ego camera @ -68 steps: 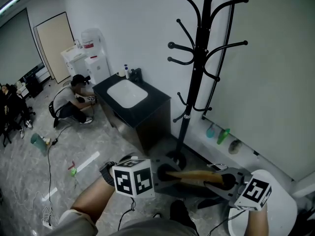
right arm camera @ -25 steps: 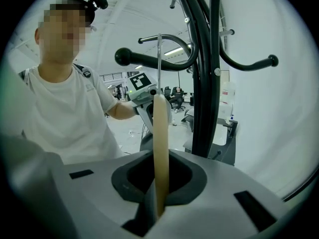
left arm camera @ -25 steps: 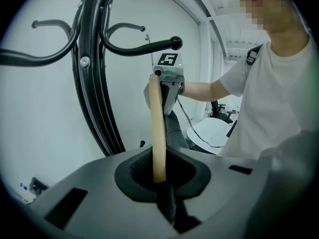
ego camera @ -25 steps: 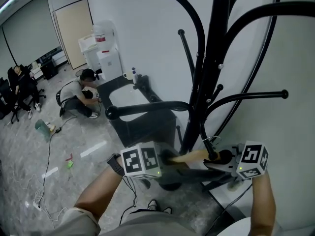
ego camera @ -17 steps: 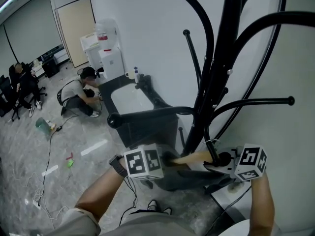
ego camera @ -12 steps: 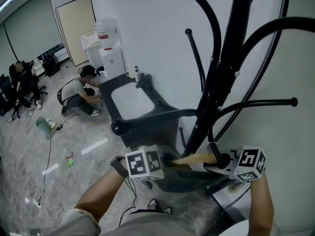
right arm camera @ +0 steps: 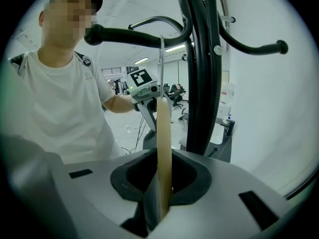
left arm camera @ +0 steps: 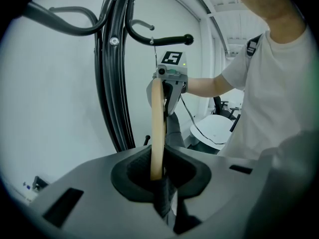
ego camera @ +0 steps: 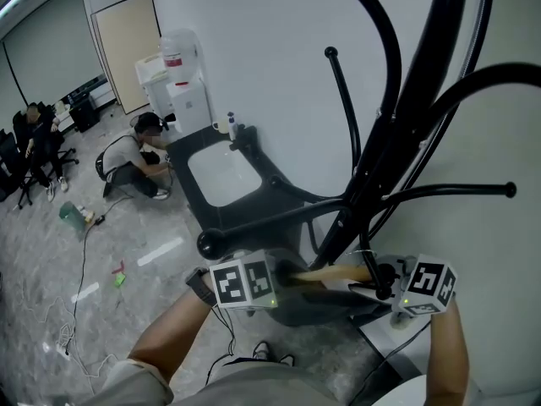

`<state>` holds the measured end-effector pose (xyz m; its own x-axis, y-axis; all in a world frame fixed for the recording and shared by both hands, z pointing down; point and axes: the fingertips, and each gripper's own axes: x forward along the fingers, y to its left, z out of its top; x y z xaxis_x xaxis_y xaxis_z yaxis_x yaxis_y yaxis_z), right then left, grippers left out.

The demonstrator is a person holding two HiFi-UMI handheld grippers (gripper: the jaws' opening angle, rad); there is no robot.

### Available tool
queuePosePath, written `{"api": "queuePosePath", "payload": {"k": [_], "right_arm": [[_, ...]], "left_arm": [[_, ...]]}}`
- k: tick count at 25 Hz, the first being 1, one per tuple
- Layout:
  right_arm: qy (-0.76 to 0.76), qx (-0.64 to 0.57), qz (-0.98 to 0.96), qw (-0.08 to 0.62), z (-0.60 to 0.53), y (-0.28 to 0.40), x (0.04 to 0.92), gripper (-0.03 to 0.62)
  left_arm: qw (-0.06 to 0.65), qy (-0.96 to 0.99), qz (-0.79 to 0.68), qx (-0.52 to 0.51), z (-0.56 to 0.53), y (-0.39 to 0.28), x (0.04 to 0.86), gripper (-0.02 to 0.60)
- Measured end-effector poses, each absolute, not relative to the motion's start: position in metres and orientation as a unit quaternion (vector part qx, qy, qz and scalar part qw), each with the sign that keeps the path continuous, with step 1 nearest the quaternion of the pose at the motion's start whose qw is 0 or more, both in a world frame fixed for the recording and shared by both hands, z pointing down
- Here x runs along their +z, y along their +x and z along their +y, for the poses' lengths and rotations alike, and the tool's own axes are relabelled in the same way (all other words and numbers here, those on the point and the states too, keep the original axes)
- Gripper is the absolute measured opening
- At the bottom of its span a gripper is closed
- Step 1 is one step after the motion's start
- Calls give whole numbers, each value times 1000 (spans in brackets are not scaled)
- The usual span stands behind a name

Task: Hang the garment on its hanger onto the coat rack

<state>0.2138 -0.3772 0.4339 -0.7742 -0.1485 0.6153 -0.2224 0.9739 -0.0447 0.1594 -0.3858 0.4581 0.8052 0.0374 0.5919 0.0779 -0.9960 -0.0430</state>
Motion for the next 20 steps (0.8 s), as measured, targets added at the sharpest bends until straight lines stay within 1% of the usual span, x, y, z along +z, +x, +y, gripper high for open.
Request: {"api": "queuePosePath", "payload": {"k": [8, 13, 16, 20], "right_arm": [[145, 22, -923, 357, -376, 223, 431, 51], [171, 8, -916, 363, -374, 236, 424, 70], [197, -5, -915, 352, -372, 245, 412, 71], [242, -8, -918, 314, -364, 255, 389, 69]], "left_arm": [[58, -949, -12, -310, -386, 142, 445, 55], [66, -953, 14, -297, -390, 133, 428, 57], [77, -956, 26, -284, -386, 132, 412, 57], [77, -962, 26, -260, -369, 143, 398, 57]]}}
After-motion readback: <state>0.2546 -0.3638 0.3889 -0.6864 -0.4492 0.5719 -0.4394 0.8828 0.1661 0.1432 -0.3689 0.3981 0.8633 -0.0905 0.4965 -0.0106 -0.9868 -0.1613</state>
